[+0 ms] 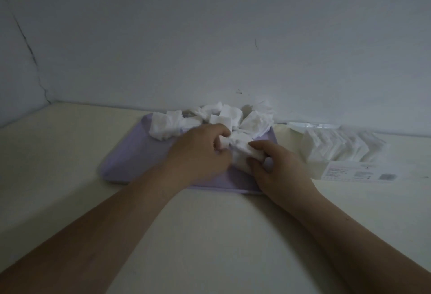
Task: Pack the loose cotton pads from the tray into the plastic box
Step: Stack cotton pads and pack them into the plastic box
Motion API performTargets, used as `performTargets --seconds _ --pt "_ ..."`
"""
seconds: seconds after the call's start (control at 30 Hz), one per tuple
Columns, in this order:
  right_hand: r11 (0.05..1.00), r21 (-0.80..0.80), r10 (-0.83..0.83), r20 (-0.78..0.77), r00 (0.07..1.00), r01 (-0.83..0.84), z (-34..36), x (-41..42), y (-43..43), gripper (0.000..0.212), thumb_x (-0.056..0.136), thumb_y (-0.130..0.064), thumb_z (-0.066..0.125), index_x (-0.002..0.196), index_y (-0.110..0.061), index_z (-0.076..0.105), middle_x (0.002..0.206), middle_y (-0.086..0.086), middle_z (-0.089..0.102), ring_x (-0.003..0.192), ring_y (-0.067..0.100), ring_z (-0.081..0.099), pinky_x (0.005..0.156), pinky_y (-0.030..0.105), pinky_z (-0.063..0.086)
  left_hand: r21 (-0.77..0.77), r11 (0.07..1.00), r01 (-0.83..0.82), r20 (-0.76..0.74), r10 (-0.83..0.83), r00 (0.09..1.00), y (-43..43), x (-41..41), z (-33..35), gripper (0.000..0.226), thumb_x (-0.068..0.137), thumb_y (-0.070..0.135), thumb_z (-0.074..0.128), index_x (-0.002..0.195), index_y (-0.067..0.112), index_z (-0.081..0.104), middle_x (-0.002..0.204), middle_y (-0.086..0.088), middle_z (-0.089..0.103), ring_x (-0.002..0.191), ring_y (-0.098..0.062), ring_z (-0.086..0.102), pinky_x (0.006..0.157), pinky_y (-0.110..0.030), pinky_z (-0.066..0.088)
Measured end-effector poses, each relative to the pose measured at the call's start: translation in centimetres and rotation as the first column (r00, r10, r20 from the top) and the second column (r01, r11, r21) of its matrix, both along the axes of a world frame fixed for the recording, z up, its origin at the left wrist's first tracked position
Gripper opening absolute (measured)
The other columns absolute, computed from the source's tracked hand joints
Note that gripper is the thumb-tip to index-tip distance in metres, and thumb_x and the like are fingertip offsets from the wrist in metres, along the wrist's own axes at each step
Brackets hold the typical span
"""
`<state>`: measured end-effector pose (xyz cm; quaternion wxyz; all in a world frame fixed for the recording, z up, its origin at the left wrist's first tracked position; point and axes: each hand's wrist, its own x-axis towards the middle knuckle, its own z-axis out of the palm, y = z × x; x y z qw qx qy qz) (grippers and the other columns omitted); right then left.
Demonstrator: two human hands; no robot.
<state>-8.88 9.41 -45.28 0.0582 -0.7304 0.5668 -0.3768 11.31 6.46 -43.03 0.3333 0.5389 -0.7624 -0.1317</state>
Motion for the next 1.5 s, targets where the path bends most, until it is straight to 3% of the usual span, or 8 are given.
performTargets --seconds 0.1,0.2,0.37,0.57,0.83,1.03,1.17,1.5 --pt "0.999 0.046 -0.008 0.074 0.997 0.004 -0.2 -0.7 -0.4 0.050 0.093 -0.023 0.065 0.140 -0.038 0.057 0.085 -0.006 0.068 0.081 0.011 0.062 0.079 0.027 0.048 -0.158 0.955 -0.249 0.439 0.294 0.849 0.0 1.3 0.9 0.033 0.086 0.036 0.055 0.116 0.025 0.065 0.120 -0.004 0.060 0.113 -0.031 0.060 0.087 -0.041 0.051" --pt "0.998 0.045 0.035 0.076 0.997 -0.038 -1.1 -1.0 -1.1 0.052 0.097 -0.021 0.059 0.144 -0.043 0.052 0.078 -0.014 0.055 0.077 0.000 0.055 0.070 0.010 0.037 -0.012 0.950 -0.313 0.498 0.277 0.822 0.2 1.8 0.6 0.021 0.094 0.033 0.052 0.106 0.022 0.064 0.117 -0.006 0.061 0.113 -0.033 0.062 0.084 -0.038 0.050" --pt "1.000 0.008 0.024 0.034 0.999 -0.024 -1.5 -1.2 -1.5 0.043 0.100 -0.025 0.058 0.142 -0.036 0.058 0.097 -0.011 0.055 0.082 -0.001 0.046 0.075 0.013 0.033 -0.009 0.998 -0.058 0.235 0.059 0.970 -0.7 0.8 -0.3 0.025 0.099 0.028 0.050 0.078 0.019 0.060 0.081 0.006 0.061 0.081 -0.022 0.060 0.068 -0.035 0.046" --pt "0.998 0.059 0.039 -0.033 0.999 -0.037 -1.1 -0.9 -1.1 0.045 0.103 -0.028 0.051 0.148 -0.034 0.050 0.104 -0.010 0.052 0.095 0.008 0.049 0.077 0.015 0.030 0.267 0.964 -0.005 -0.157 0.048 0.986 -2.2 2.3 -1.0 0.025 0.078 0.047 0.062 0.099 0.037 0.069 0.103 0.014 0.074 0.097 -0.006 0.071 0.096 -0.033 0.057" --pt "0.979 0.202 -0.039 0.292 0.956 -0.022 -0.8 -1.6 -1.5 0.061 0.088 -0.023 0.075 0.144 -0.030 0.054 0.095 -0.016 0.065 0.090 0.000 0.065 0.083 0.011 0.044 0.282 0.959 0.028 -0.109 0.002 0.994 -2.0 2.4 -1.3 0.069 0.064 0.040 0.084 0.129 0.029 0.064 0.115 0.016 0.066 0.107 -0.005 0.065 0.096 -0.026 0.051" --pt "0.975 0.220 -0.064 0.395 0.916 -0.027 -0.5 -1.7 -1.6 0.035 0.084 -0.021 0.079 0.117 -0.028 0.073 0.096 -0.014 0.075 0.087 -0.002 0.070 0.081 0.018 0.052 0.201 0.978 0.059 -0.206 -0.017 0.978 -2.0 2.1 -0.9 0.021 0.073 0.025 0.084 0.088 0.032 0.070 0.086 0.012 0.072 0.078 -0.006 0.066 0.072 -0.021 0.051" --pt "0.974 0.223 -0.070 0.441 0.895 -0.034 -0.7 -1.7 -1.7 0.025 0.084 -0.020 0.077 0.108 -0.029 0.075 0.089 -0.013 0.076 0.080 -0.001 0.070 0.074 0.016 0.048 0.095 0.995 0.022 -0.410 0.019 0.912 -1.7 1.6 0.3 0.016 0.081 0.010 0.081 0.087 0.022 0.071 0.086 0.008 0.072 0.073 0.001 0.062 0.069 -0.009 0.046" --pt "0.980 0.178 -0.044 0.611 0.790 -0.083 -0.1 -1.9 -1.3 0.014 0.084 -0.014 0.079 0.096 -0.022 0.078 0.084 -0.004 0.079 0.082 0.011 0.074 0.078 0.028 0.057 0.259 0.897 0.359 -0.831 0.017 0.556 -1.0 0.6 0.6 0.046 0.088 -0.007 0.071 0.128 0.014 0.061 0.112 -0.012 0.075 0.094 -0.021 0.071 0.066 -0.029 0.061"
